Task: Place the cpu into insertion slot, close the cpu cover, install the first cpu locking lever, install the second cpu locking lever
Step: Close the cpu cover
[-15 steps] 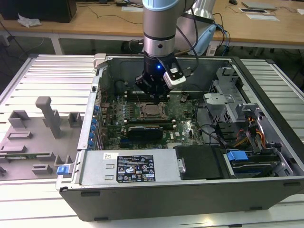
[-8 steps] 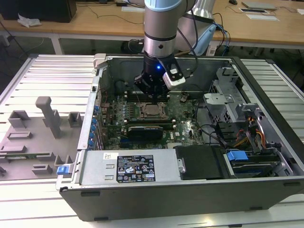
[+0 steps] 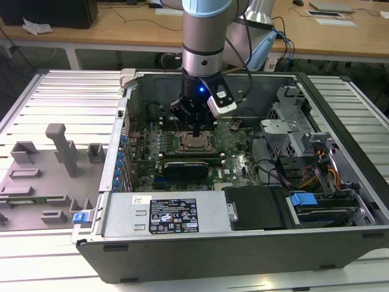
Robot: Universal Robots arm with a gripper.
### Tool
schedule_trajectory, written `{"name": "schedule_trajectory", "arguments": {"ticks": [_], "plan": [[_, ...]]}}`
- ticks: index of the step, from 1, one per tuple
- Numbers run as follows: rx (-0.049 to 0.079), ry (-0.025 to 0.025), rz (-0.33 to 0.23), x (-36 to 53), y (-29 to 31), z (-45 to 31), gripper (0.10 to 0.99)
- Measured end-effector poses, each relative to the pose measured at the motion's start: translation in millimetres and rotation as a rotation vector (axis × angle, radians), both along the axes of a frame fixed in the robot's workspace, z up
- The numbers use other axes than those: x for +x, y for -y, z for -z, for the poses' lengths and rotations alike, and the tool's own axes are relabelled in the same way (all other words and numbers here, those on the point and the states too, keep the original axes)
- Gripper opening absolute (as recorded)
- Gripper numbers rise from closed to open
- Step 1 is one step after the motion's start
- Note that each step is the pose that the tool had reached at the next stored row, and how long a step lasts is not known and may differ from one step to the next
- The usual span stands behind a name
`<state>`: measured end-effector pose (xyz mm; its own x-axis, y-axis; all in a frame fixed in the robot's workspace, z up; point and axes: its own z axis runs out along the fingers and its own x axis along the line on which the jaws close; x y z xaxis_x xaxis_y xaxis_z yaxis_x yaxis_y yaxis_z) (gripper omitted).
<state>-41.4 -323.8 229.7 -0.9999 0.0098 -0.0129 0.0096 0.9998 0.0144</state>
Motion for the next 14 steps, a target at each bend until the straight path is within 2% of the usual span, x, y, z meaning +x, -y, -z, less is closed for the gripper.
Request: {"name": "schedule_trajectory", "arguments": {"ticks": [4,6,10,14], "plan": [[-0.004,0.004,-0.027,-0.4,0.6,0.1,0.106],[-0.006,0.004,-0.029,-1.2,0.7,-0.9,0.106],[-0.006,0.0042,-0.031,-1.3,0.6,-13.2,0.106],[-0.006,0.0044,-0.031,-1.2,0.6,-14.3,0.106]]}}
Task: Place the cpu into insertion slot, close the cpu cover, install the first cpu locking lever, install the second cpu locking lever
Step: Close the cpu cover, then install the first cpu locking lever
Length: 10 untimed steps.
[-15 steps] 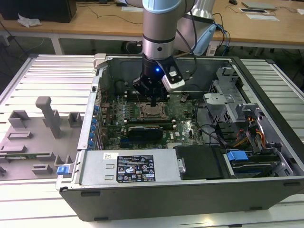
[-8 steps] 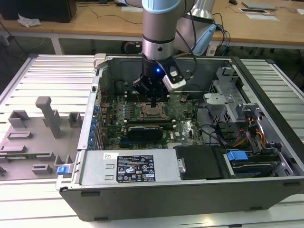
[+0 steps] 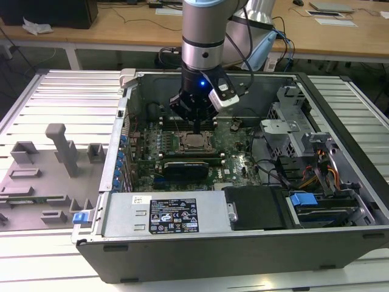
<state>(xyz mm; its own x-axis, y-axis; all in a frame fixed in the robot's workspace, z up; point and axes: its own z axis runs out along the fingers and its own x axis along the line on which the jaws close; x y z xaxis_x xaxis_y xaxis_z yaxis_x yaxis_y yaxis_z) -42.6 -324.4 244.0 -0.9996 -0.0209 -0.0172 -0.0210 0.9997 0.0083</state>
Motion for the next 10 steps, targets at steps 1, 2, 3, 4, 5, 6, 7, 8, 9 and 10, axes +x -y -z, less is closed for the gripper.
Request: {"name": "schedule_trajectory", "arguments": {"ticks": [1,2,3,4,5,6,7,8,9,10], "plan": [[0.0,0.0,0.0,0.0,0.0,0.0,0.106],[0.0,-0.0001,0.0,0.0,0.0,-0.1,0.106],[0.0,-0.0001,0.0,0.0,0.0,-0.1,0.106],[0.0,-0.0001,0.0,0.0,0.0,-0.1,0.106],[0.0,-0.0001,0.0,0.0,0.0,-0.2,0.106],[0.0,-0.0001,0.0,0.0,0.0,-0.2,0.106],[0.0,-0.0001,0.0,0.0,0.0,-0.1,0.106],[0.0,-0.0001,0.0,0.0,0.0,-0.2,0.106],[0.0,-0.0001,0.0,0.0,0.0,-0.2,0.106],[0.0,-0.0001,0.0,0.0,0.0,-0.2,0.106]]}}
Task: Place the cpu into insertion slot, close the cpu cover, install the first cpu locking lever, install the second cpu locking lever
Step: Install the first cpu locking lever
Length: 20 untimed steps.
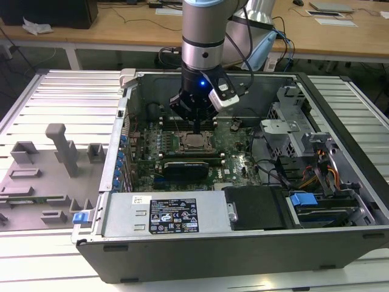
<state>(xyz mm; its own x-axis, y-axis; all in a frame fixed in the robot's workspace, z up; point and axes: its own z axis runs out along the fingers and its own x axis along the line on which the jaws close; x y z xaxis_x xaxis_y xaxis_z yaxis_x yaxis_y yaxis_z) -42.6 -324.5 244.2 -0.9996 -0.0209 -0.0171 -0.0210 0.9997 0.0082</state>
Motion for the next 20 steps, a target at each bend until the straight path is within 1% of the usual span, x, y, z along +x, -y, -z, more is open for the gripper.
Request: {"name": "schedule_trajectory", "arguments": {"ticks": [6,7,9,16,19,20], "plan": [[0.0,0.0,0.0,0.0,0.0,-0.1,0.106],[-0.001,-0.0003,0.0,-0.1,0.1,-0.8,0.106],[0.0,0.0,0.0,0.0,0.0,-5.8,0.106],[0.0,0.0,0.0,0.0,0.0,-6.7,0.106],[0.0,0.0,0.0,-2.0,0.0,-6.8,0.106],[0.0,0.0001,0.0,-4.1,0.0,-6.8,0.106]]}}
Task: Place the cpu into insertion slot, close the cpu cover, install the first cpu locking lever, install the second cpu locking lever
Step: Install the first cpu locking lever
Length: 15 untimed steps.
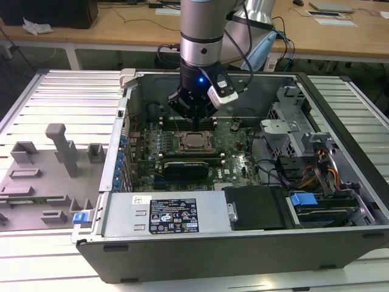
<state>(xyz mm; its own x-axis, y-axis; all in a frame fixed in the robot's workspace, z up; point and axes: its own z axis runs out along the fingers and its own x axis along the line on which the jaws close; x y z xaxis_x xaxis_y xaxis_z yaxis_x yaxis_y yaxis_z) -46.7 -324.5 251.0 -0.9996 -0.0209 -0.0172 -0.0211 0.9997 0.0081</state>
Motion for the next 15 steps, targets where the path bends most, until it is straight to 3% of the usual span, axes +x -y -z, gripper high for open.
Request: {"name": "schedule_trajectory", "arguments": {"ticks": [6,15], "plan": [[0.0,0.0012,0.0,-13.2,-0.1,0.0,0.106],[0.0,0.0057,0.0,-46.9,-1.1,0.0,0.106]]}}
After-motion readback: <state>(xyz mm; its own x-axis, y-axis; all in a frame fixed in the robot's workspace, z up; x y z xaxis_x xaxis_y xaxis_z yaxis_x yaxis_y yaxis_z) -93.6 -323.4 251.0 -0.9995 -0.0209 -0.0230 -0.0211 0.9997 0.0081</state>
